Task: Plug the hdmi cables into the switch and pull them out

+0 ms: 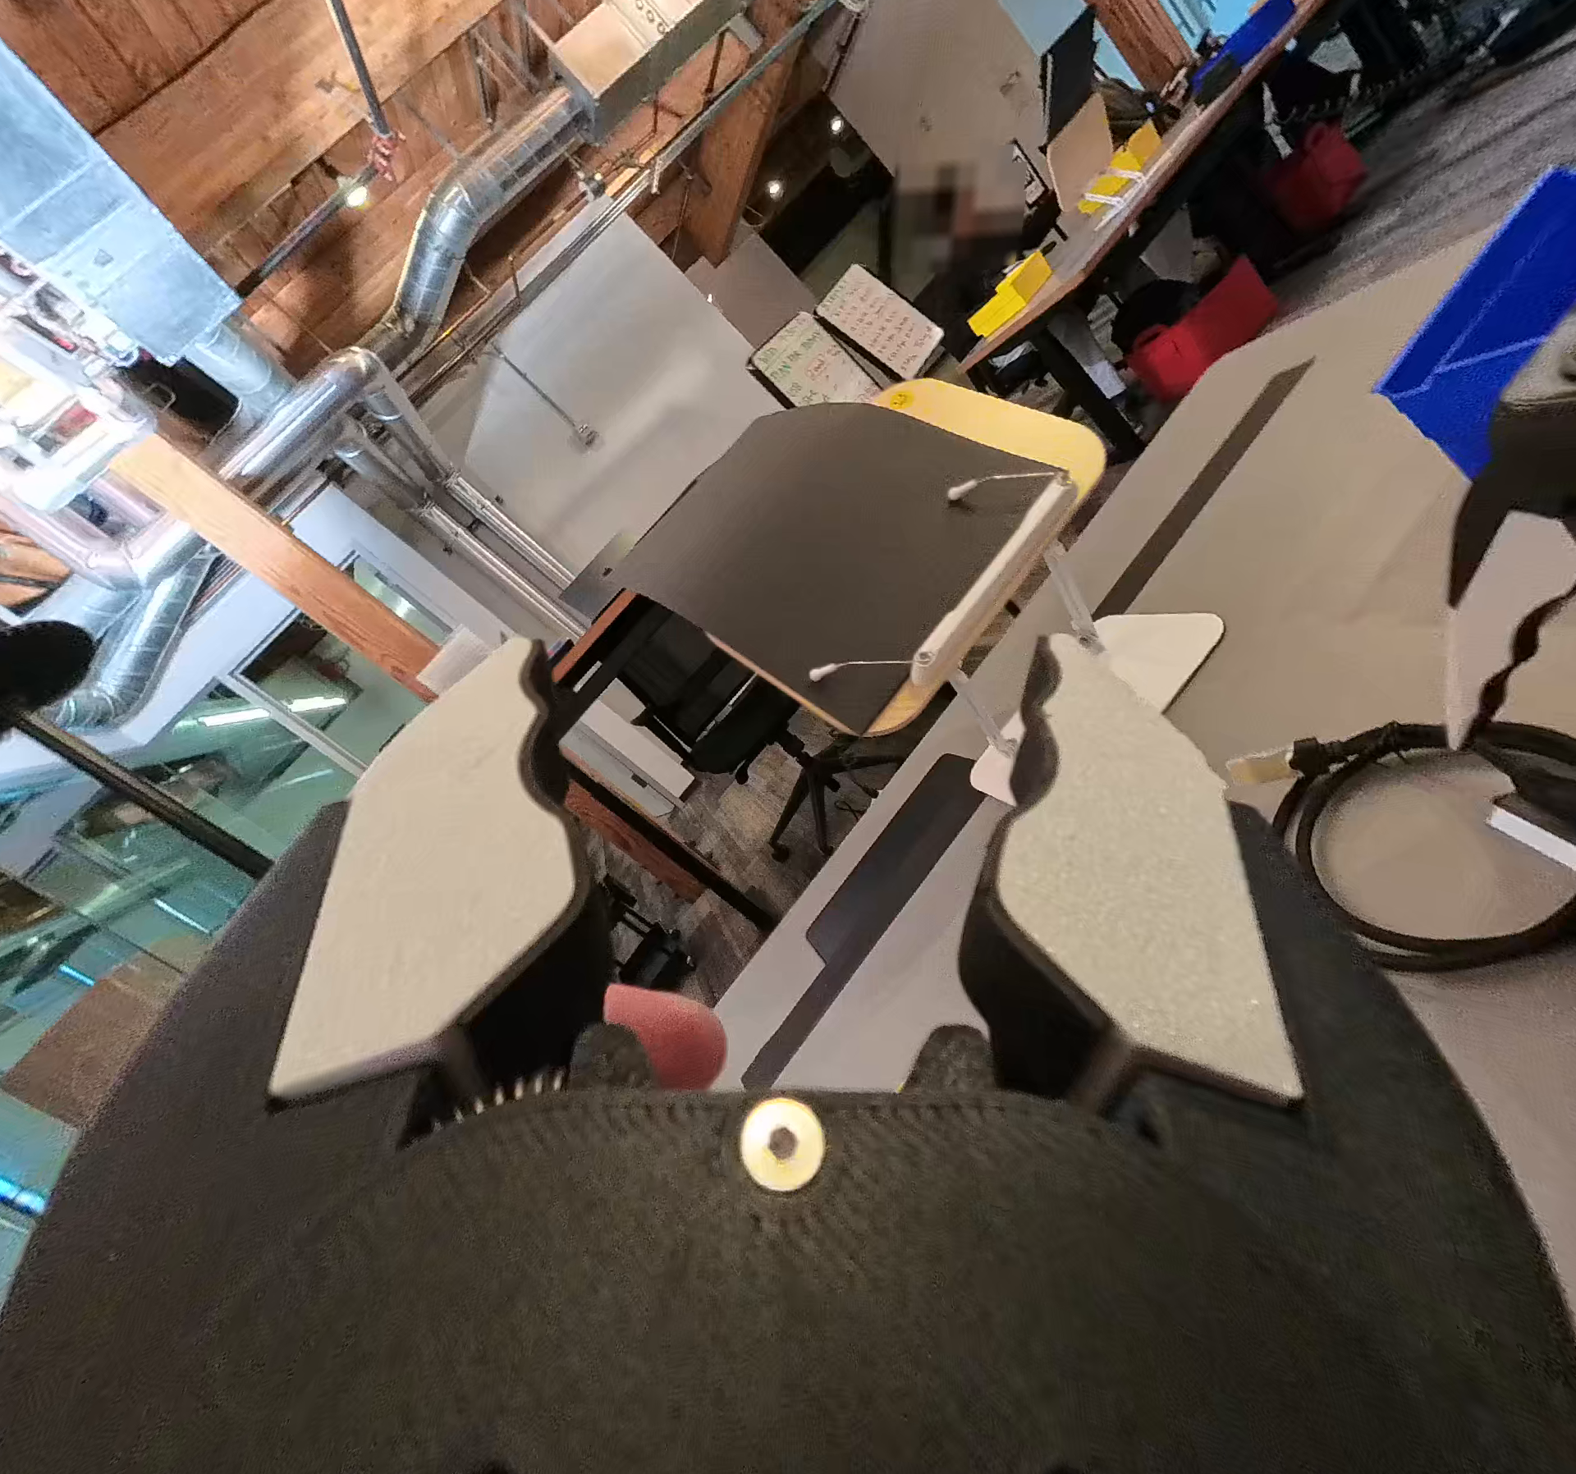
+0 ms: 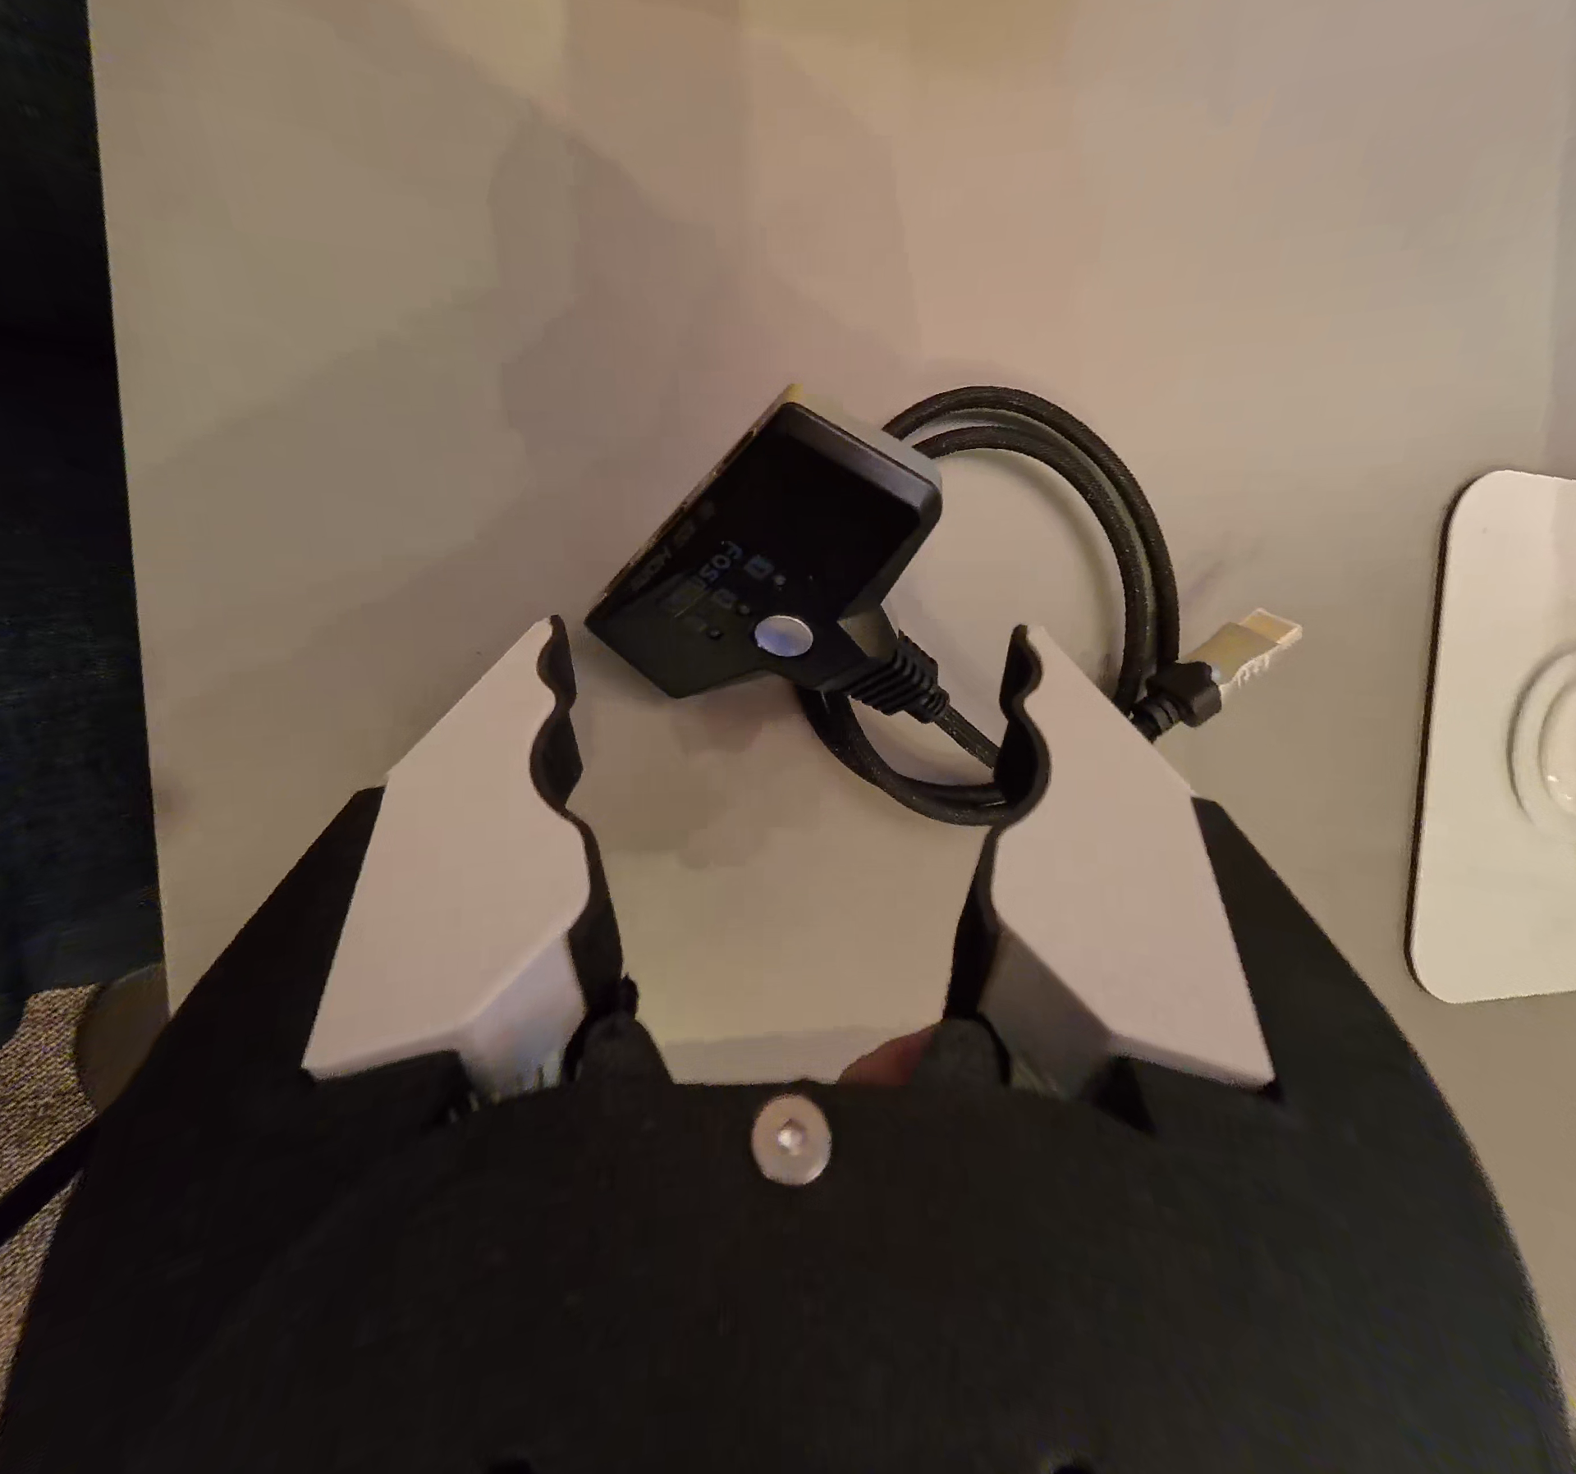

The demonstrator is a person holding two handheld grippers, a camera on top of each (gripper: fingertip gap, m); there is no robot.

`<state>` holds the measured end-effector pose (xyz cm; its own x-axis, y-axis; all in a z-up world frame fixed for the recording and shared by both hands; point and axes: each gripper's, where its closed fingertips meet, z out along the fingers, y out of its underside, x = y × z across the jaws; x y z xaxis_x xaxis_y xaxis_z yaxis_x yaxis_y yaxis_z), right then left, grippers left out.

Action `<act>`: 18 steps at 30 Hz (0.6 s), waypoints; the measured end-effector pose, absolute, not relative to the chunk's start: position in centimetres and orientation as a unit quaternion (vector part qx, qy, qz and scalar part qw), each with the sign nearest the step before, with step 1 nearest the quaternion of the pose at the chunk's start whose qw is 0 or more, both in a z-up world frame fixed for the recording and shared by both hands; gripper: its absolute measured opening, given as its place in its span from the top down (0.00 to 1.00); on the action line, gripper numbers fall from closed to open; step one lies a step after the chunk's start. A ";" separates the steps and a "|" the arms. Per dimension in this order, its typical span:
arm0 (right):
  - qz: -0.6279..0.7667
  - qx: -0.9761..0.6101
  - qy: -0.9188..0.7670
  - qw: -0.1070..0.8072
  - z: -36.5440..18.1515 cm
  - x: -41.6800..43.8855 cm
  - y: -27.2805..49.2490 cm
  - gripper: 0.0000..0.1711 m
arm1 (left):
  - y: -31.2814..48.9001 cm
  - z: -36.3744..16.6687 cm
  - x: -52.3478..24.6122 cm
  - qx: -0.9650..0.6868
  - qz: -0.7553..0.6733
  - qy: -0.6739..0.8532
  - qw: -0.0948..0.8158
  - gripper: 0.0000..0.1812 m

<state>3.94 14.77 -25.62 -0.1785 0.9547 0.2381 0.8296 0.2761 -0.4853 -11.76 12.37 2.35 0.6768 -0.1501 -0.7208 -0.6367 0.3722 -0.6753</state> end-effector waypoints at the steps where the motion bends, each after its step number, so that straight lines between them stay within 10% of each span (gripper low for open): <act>1: 0.125 -0.589 -0.756 0.258 -25.5 3.9 14.7 0.43 | 12.2 2.9 -12.2 -0.537 0.164 0.358 0.746 0.41; 9: 0.136 -0.590 -0.745 0.280 -24.7 3.9 14.0 0.45 | 10.6 7.7 -17.5 -0.470 0.334 0.304 0.758 1.00; 14: 0.146 -0.588 -0.741 0.291 -24.2 3.6 13.6 0.46 | 10.3 8.0 -17.8 -0.483 0.302 0.296 0.767 0.99; 18: 0.147 -0.585 -0.742 0.293 -24.1 3.6 13.2 0.46 | 11.6 6.7 -18.5 -0.549 0.259 0.296 0.738 0.53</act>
<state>3.55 13.21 -24.10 -0.1451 0.9540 0.2625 0.7821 0.2731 -0.5602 -18.47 11.58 6.69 0.6902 0.0576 -0.7213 -0.7073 0.2638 -0.6558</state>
